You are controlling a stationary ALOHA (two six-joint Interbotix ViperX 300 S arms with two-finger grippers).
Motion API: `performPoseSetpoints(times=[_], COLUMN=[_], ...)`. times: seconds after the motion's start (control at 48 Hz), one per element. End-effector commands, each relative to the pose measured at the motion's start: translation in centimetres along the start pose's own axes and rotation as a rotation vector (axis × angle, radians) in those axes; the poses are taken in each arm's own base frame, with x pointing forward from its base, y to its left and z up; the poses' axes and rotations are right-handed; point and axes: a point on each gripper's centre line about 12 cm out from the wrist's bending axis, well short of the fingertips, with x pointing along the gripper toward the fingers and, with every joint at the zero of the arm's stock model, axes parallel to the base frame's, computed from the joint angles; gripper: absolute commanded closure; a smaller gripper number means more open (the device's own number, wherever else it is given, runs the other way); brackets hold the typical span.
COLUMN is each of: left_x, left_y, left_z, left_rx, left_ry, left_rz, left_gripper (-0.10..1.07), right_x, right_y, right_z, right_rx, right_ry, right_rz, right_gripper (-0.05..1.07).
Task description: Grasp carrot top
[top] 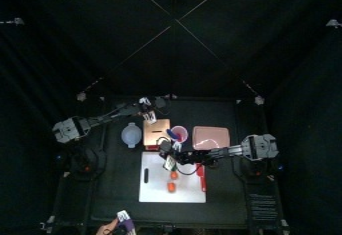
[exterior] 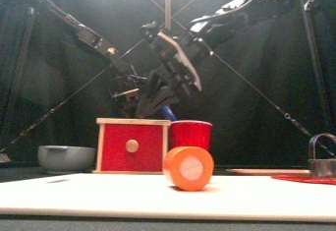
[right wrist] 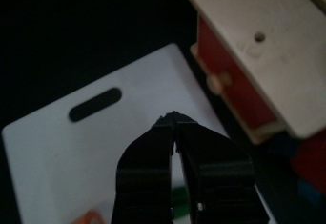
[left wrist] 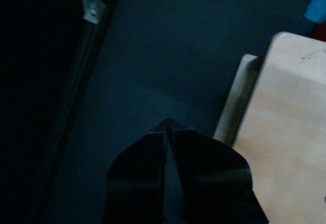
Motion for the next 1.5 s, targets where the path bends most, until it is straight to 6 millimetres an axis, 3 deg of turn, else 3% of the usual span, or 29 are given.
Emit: performPoseSetpoints(times=[0.0,0.125,0.292,0.542,0.75,1.042,1.208,1.292,1.479], left_x=[-2.7,-4.8,-8.0,-13.1,-13.8,-14.7,-14.1,-13.9,-13.7], left_y=[0.5,-0.7,-5.2,-11.3,-14.8,-15.0,-14.2,-13.4,-13.3], left_z=[0.5,-0.5,-2.6,-6.2,-8.7,-7.9,-8.1,-7.7,-7.9], left_rx=[-0.022,-0.048,-0.051,-0.046,-0.075,0.001,-0.017,-0.02,-0.019], left_ry=[-0.09,-0.193,-0.357,-0.678,-0.722,-0.799,-0.79,-0.798,-0.781], left_rz=[0.024,0.012,-0.09,-0.321,-0.474,-0.462,-0.432,-0.402,-0.397], left_gripper=[0.46,0.46,0.46,0.46,0.46,0.46,0.46,0.46,0.46], right_x=[-3.2,-6.2,-9.8,-11.3,-12.2,-11.9,-11.7,-11.0,-11.0], right_y=[0.2,0.6,0.6,-0.3,-0.2,-1.0,-1.5,-2.7,-3.2], right_z=[0.2,-0.6,-1.1,-2.0,-1.5,-2.1,-2.2,-2.6,-2.2], right_rx=[0.046,0.046,-0.008,-0.019,-0.035,-0.017,-0.001,0.066,0.243], right_ry=[-0.029,-0.053,-0.129,-0.15,-0.184,-0.168,-0.162,-0.134,-0.098], right_rz=[0.039,0.099,0.196,0.216,0.235,0.214,0.201,0.162,0.133], right_gripper=[0.95,0.95,0.95,0.95,0.95,0.95,0.95,0.95,0.89])
